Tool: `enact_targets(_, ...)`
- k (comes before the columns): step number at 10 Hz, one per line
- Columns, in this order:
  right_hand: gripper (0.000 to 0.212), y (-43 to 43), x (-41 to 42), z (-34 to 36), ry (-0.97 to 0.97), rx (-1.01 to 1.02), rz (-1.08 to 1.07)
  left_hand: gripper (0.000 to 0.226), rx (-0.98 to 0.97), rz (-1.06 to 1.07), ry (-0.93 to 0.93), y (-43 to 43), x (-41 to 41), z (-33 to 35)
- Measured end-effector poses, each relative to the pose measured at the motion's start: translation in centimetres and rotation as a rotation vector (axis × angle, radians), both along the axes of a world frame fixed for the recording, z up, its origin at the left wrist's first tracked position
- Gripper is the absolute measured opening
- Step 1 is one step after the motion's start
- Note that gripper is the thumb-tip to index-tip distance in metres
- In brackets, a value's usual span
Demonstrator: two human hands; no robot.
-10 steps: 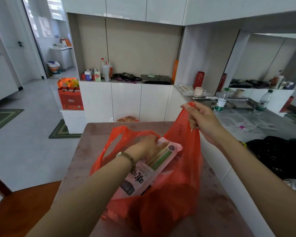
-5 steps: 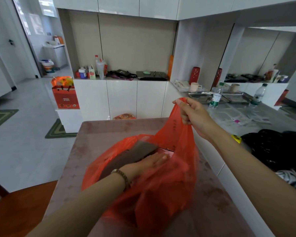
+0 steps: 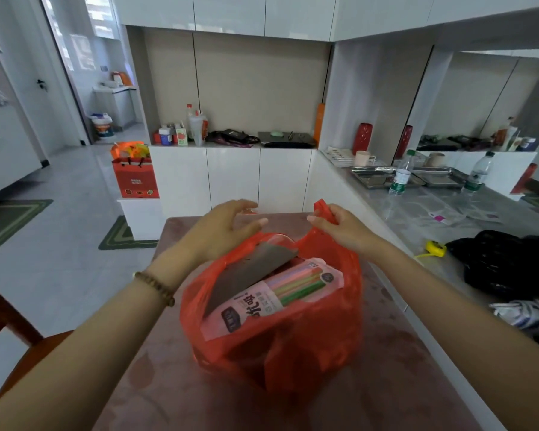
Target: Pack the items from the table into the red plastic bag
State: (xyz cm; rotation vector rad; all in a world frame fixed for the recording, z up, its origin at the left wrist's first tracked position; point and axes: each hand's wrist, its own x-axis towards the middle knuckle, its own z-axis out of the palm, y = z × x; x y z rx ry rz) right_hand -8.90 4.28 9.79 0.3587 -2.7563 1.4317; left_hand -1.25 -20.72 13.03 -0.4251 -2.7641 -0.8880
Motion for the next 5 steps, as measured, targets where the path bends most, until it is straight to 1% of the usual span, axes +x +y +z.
enact_targets(1, 0.041, -0.5, 1.5, -1.6, -0.02, 0.009, 0.012, 0.054, 0.131, 0.017, -0.147, -0.9, 0.5, -2.8)
enact_targets(2, 0.05, -0.9, 3.0, -2.6, -0.014, 0.038, -0.002, 0.048, 0.345, 0.059, -0.174, -1.2, 0.7, -4.5)
enact_targets(3, 0.063, -0.9, 4.6, -2.3, 0.017, 0.063, -0.038, 0.049, 0.388, 0.084, -0.171, -1.4, 0.8, -5.0)
enact_targets(4, 0.074, -1.0, 6.4, -1.2, 0.139, 0.105, -0.108, 0.062, 0.355, 0.116, -0.191, -1.5, 0.7, -4.9)
enact_targets(5, 0.073, -1.8, 9.7, 4.2, 0.335, -0.061, -0.185, 0.067, 0.321, 0.162, -0.169, -1.3, 0.9, -4.4)
